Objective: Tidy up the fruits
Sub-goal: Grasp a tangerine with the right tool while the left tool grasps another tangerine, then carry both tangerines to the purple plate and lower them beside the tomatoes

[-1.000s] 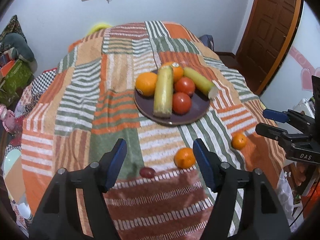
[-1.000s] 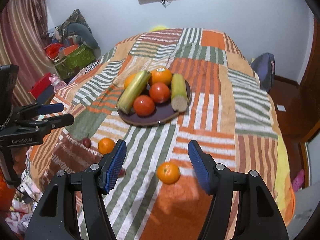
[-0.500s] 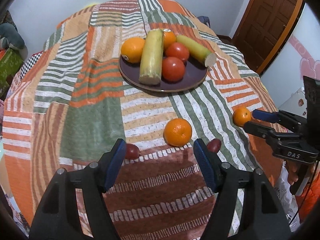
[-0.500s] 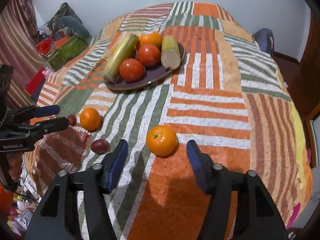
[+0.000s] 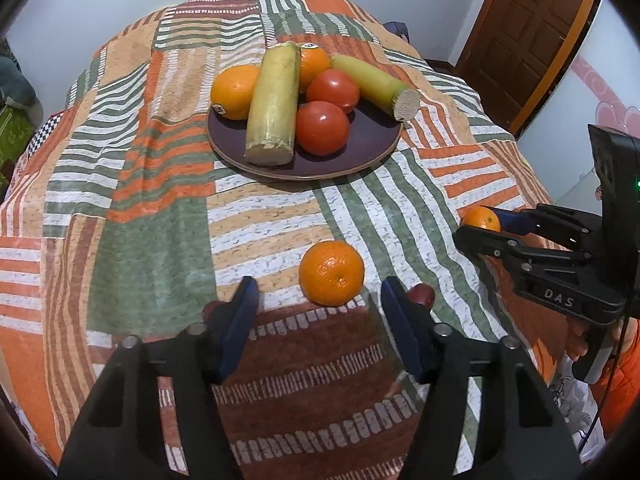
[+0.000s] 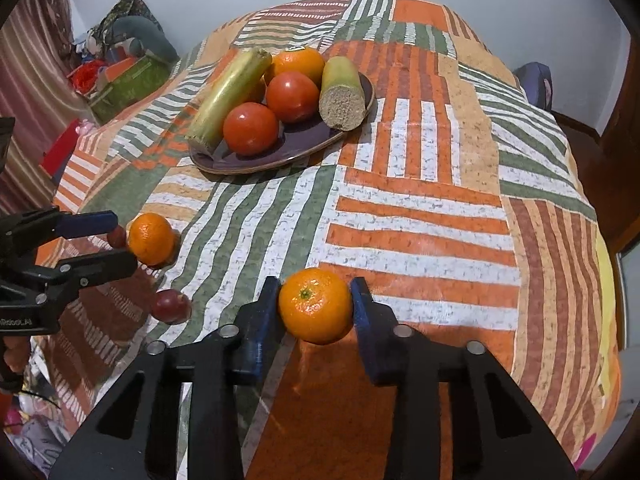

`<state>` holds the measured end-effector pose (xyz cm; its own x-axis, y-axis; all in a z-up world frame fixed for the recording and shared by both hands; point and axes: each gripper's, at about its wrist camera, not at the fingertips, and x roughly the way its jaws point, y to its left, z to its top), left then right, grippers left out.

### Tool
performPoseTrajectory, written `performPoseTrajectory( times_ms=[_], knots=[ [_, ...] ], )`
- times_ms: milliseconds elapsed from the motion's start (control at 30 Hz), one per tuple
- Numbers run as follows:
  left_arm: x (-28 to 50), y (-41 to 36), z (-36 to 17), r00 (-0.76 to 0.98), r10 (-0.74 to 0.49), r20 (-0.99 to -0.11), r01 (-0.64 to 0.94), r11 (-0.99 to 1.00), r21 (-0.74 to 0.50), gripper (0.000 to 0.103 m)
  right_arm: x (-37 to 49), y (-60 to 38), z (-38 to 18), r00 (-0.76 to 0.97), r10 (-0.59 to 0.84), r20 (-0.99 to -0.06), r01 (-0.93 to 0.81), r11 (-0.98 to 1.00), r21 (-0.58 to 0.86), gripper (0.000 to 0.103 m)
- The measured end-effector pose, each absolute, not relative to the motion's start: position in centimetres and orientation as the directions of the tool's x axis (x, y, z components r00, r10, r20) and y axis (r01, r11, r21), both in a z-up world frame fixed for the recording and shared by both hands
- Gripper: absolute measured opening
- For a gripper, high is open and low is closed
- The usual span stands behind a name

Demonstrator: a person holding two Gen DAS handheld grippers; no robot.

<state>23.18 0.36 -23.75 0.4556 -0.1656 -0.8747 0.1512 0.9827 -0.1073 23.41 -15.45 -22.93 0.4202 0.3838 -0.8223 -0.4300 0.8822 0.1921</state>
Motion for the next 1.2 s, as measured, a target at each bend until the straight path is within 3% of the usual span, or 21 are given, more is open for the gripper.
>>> performPoseTrajectory(
  times_ms=[400, 1200],
  knots=[
    [24.7, -0.2, -24.9, 0.429, -0.192, -0.883, 0.157, 0.978, -0.137, 0.038, 23.0, -16.0, -22.1, 0.421, 0.424, -0.801, -0.430, 0.872, 0.236, 0.032],
    [26.0, 2.6, -21.3, 0.531, -0.176, -0.829, 0.112, 0.984, -0.138, 0.038, 24.5, -13.6, -19.6, 0.458, 0.462, -0.760, -0.482, 0.847, 0.225, 0.032]
  ],
)
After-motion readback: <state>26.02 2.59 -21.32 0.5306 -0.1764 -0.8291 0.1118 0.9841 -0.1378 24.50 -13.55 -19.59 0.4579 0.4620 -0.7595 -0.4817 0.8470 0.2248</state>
